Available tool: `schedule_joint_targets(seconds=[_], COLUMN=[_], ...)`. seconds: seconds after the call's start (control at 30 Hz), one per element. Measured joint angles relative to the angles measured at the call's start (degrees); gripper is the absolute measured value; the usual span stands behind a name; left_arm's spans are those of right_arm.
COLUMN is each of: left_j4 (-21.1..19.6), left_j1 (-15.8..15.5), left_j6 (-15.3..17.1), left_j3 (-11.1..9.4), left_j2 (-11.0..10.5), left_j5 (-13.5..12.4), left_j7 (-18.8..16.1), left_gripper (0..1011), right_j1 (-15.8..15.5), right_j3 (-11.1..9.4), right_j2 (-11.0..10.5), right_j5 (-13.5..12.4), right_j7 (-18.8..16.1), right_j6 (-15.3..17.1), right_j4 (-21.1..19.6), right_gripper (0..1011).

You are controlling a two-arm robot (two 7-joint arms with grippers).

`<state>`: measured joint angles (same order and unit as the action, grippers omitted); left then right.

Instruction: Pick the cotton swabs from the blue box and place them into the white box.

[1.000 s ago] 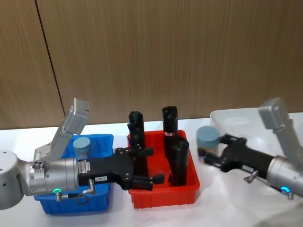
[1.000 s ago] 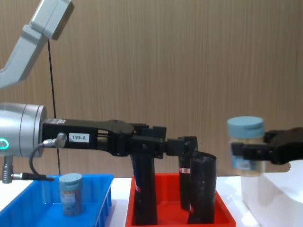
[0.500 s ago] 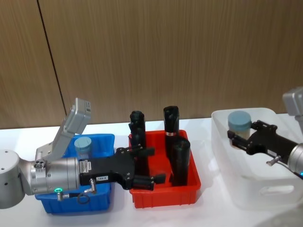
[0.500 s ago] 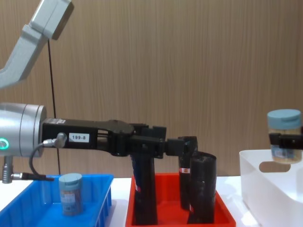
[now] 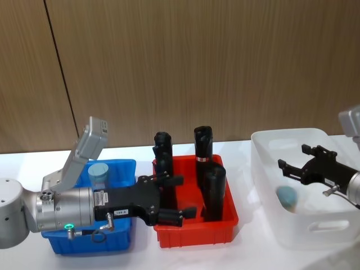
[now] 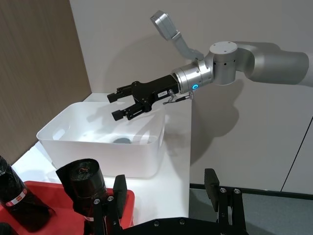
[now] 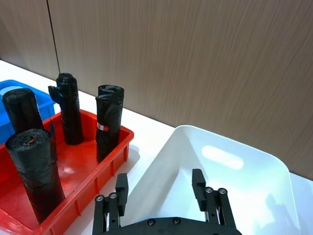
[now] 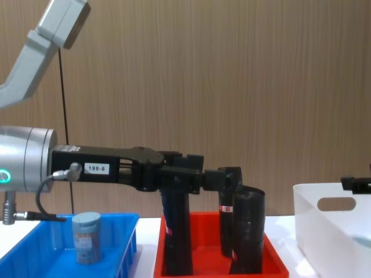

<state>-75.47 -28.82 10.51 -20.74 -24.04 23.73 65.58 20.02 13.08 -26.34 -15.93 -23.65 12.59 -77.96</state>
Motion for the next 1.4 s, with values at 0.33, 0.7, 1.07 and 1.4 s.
schedule_joint_targets(seconds=[0.33, 0.7, 1.07, 1.4], left_j4=[0.0, -0.9, -2.9, -5.0], left_j1=[0.0, 0.8, 2.5, 4.4], left_j6=[0.0, -0.4, -1.5, -2.8], left_j3=[0.0, -0.2, -0.8, -1.5], left_j2=[0.0, 0.1, 0.3, 0.6], left_j5=[0.0, -0.5, -2.0, -3.5], left_j7=[0.0, -3.1, -10.5, -18.6], left_gripper=[1004, 1004, 1004, 1004], right_j1=[0.4, -1.9, -7.6, -13.0], right_j3=[0.2, 0.2, 0.1, 0.0], right_j2=[0.2, 1.0, 2.8, 4.5], right_j5=[0.2, 0.2, 0.0, -0.3], right_j7=[-0.3, 1.9, 7.2, 12.4], right_j6=[0.3, -0.8, -3.8, -6.6], right_j4=[1.1, -1.5, -8.0, -14.2], right_gripper=[1001, 1001, 1001, 1001])
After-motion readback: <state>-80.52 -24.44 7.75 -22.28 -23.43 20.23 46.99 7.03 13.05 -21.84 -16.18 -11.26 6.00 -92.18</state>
